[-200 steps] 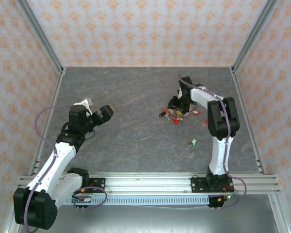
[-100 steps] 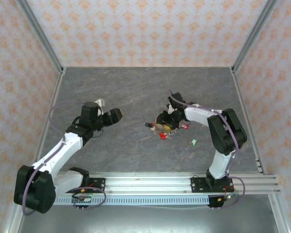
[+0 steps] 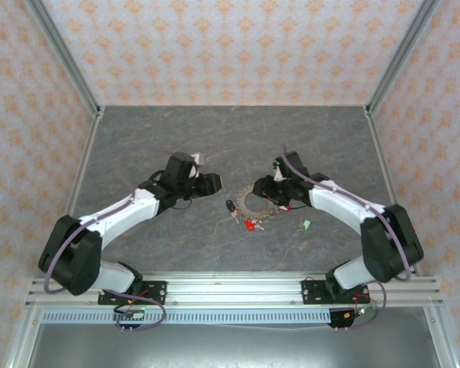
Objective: Put the keys on the keyring
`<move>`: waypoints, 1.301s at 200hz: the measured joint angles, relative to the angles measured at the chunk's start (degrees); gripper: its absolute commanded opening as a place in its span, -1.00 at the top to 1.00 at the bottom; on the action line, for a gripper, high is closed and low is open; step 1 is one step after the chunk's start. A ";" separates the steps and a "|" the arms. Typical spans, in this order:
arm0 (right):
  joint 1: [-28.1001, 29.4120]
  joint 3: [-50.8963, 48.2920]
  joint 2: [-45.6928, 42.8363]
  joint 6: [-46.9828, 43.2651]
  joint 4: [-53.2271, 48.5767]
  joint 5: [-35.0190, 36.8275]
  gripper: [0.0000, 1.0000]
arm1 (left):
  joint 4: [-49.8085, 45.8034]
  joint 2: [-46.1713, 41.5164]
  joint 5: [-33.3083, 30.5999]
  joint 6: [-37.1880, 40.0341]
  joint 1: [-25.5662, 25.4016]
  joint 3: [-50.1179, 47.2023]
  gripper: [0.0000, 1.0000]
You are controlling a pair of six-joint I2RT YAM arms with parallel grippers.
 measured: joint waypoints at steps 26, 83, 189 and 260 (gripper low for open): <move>-6.49 -7.63 -5.57 2.95 1.81 1.11 0.09 | 0.50 6.23 0.02 0.02 -3.34 4.39 0.21; -10.47 -12.87 -5.18 4.76 3.43 -1.16 0.08 | 0.33 17.84 0.28 0.02 -7.48 12.61 0.48; -10.47 -13.03 0.00 5.84 7.10 -5.35 0.07 | -0.39 24.22 0.70 0.02 -8.83 14.19 0.60; -10.47 -14.12 2.47 8.24 13.07 -7.61 0.08 | -0.39 27.39 1.31 0.04 -8.83 14.95 0.72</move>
